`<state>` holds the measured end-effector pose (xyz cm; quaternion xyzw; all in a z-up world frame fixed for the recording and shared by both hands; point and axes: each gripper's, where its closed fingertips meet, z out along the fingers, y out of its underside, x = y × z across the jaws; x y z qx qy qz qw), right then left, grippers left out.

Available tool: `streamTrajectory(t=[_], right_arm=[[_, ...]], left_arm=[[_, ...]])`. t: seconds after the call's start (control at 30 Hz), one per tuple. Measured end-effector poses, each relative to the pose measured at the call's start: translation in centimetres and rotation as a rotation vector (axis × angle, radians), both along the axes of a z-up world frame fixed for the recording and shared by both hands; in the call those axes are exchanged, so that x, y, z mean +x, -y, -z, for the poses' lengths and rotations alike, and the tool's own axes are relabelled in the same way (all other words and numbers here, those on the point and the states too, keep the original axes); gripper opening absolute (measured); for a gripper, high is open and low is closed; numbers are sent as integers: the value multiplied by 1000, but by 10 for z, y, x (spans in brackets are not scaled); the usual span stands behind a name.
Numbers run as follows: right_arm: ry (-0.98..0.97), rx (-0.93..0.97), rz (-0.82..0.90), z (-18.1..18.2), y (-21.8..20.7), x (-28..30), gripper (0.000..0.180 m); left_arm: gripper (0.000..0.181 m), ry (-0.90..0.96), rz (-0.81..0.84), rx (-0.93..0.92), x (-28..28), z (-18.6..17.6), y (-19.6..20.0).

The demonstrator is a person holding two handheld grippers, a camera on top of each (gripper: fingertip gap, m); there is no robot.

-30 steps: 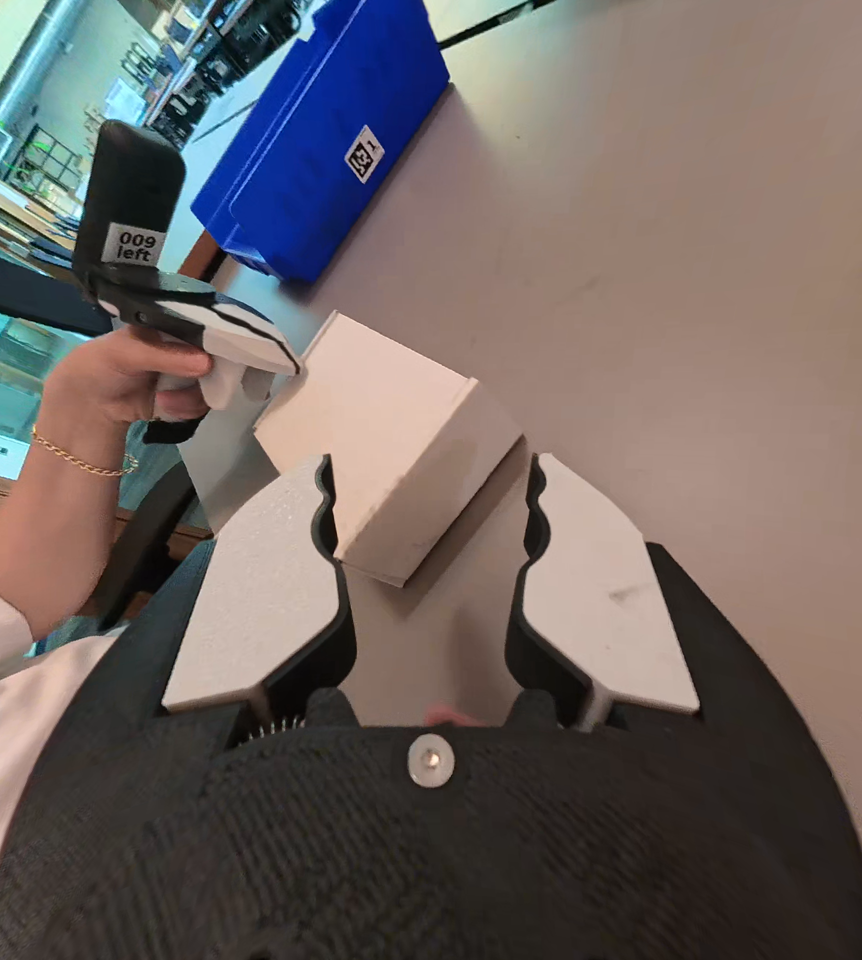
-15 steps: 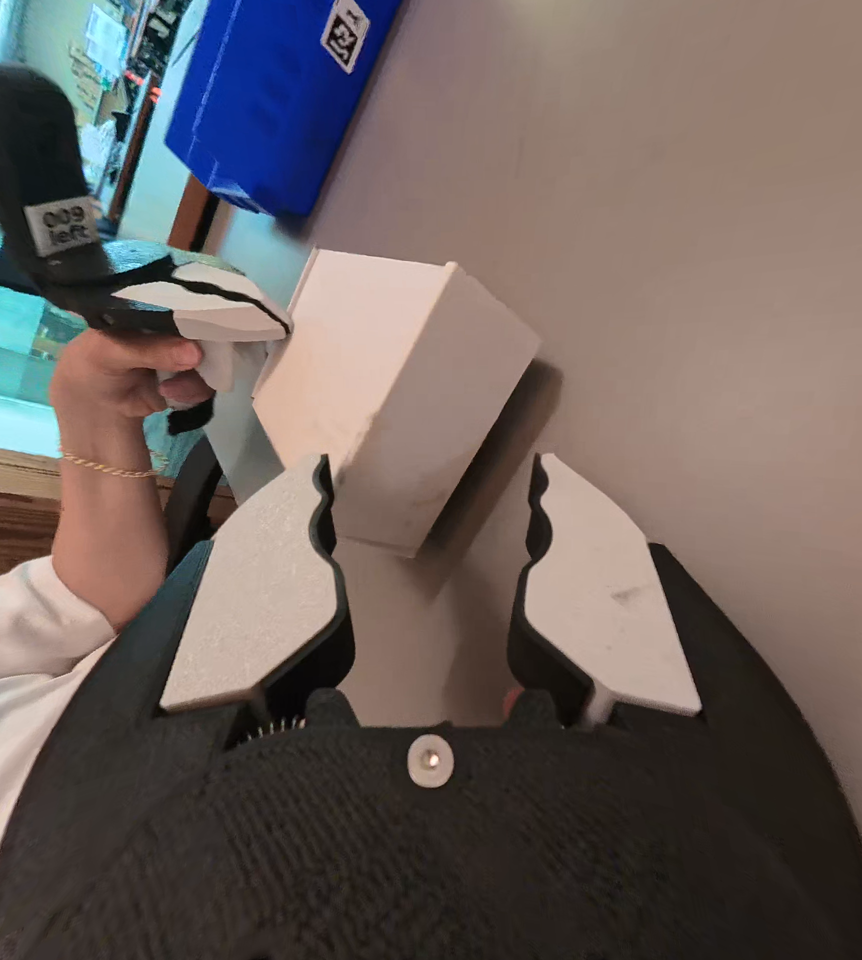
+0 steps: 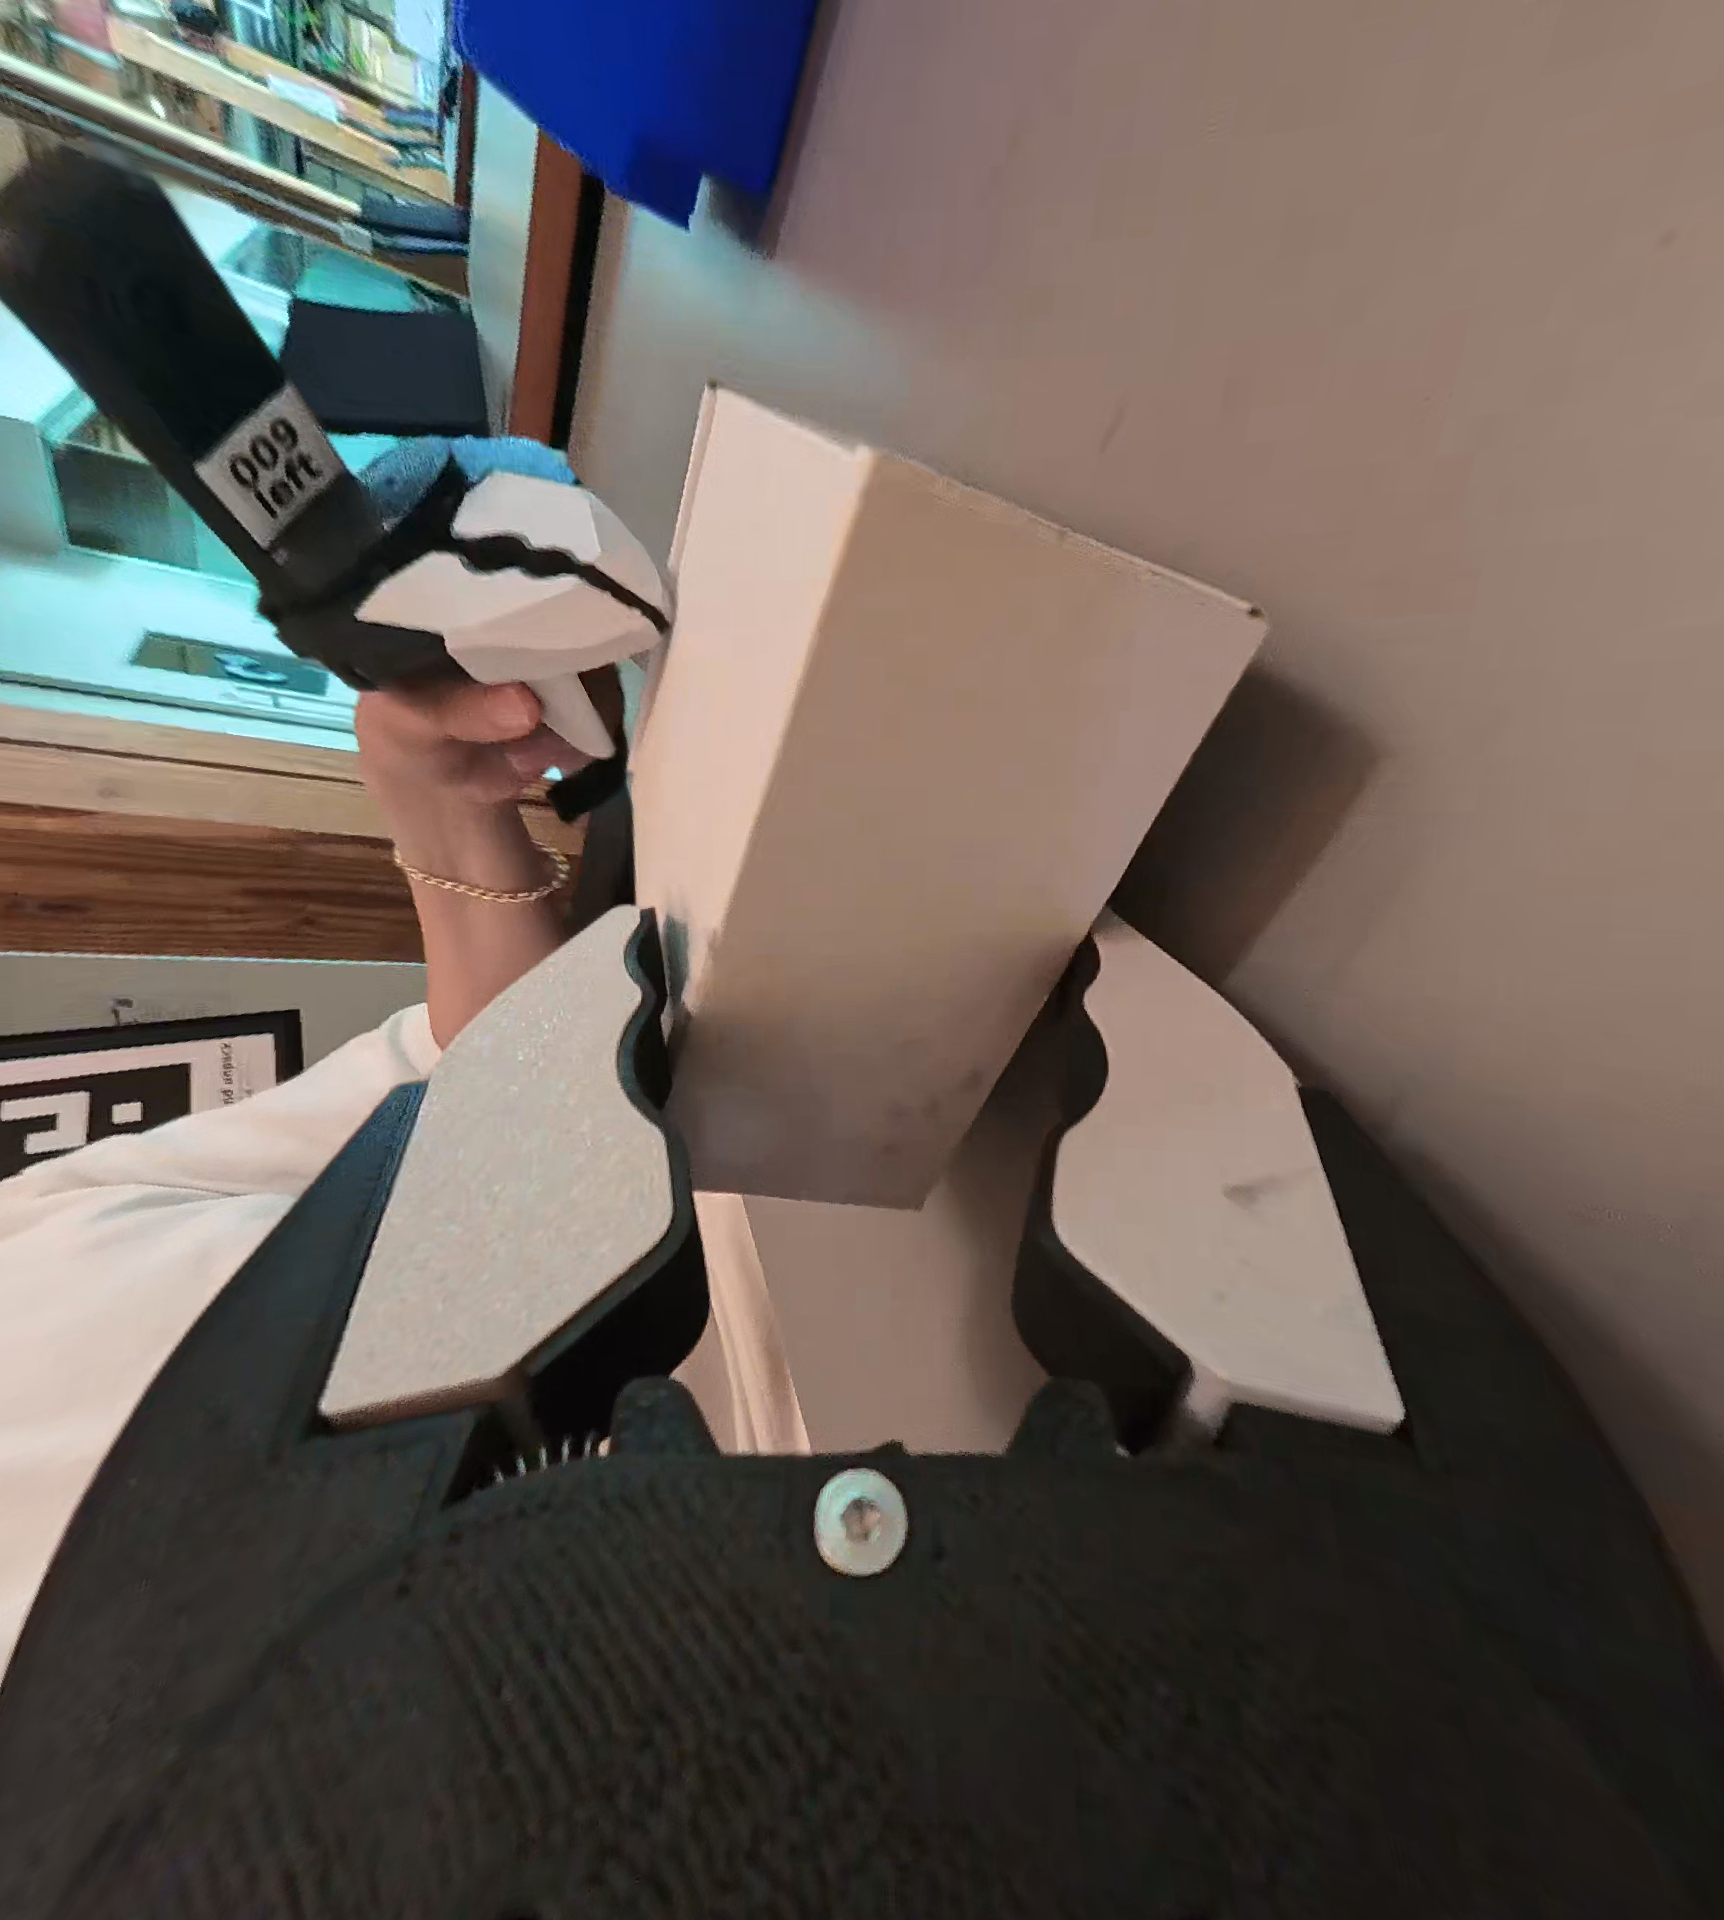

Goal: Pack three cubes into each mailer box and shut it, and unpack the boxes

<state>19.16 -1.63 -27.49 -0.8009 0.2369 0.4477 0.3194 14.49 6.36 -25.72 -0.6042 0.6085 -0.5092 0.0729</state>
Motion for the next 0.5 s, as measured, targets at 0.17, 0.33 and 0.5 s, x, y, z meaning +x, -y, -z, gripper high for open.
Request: streamTrajectory(t=[0.17, 0.33, 0.5], right_arm=[[-160, 156, -5, -29, 0, -4, 71], [-146, 161, 19, -40, 8, 8, 68], [-181, 218, 68, -65, 2, 20, 66]], left_arm=[[24, 390, 180, 272, -21, -35, 9], [82, 711, 272, 859, -48, -57, 13], [91, 950, 291, 1423, -65, -38, 54]])
